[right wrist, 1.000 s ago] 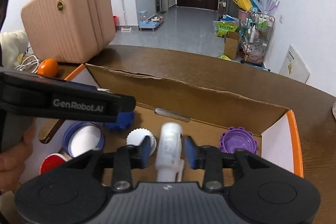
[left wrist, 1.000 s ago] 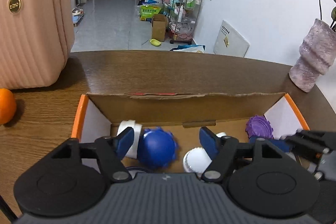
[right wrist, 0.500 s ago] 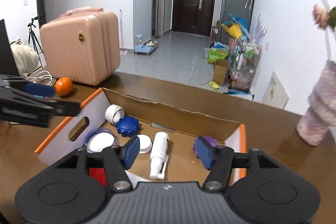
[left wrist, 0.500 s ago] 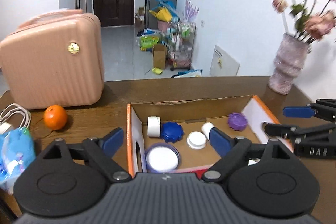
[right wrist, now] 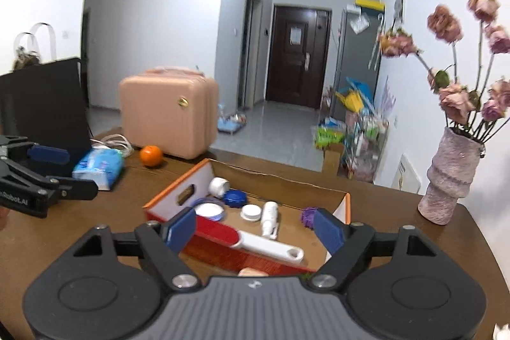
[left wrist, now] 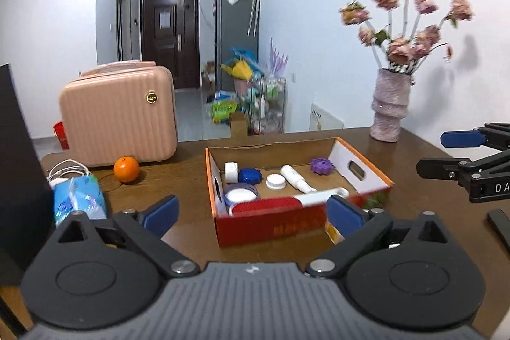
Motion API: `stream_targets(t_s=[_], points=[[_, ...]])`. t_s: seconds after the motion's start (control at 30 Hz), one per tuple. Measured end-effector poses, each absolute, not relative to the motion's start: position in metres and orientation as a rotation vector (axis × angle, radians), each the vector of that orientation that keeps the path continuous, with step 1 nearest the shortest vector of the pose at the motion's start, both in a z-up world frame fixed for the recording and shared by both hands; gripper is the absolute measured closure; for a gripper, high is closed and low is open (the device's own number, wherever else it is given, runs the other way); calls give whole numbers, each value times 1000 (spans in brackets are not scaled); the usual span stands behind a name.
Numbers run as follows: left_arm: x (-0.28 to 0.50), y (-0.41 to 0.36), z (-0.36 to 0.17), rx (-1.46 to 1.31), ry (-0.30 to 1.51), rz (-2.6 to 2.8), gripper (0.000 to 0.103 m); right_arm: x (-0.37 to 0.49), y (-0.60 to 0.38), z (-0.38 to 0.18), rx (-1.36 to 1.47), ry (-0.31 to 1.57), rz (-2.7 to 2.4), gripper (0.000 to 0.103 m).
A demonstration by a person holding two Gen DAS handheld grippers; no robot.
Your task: Organize rigid objects
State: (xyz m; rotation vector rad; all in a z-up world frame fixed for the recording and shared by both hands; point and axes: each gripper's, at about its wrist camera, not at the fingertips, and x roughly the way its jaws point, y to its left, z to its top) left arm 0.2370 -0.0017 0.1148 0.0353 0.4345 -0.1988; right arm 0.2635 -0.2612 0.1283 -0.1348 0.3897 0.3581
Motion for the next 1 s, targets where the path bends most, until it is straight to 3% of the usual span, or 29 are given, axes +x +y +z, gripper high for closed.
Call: stream_targets(t_s=[0.1,0.47,0.6,0.8,0.97,1.0], points=[[193,4,101,-7,404,-252,0,219,-263,113,-96,333,385,14],[84,17,54,-5,358,-88,0,101,-272,49,3,299,335,13],[90,7,51,8,375,-108,0,78,-277,38,-1,270,328,5],[115,-15,30,-16,457,-159,0,88,-289,26,3,285,261,5],[147,-43,10,24,538,-202,0,115,-304,3,51,350,228,9],[154,-48,8,29,551,-212,0,122,-308,-2,55,376,216,14]])
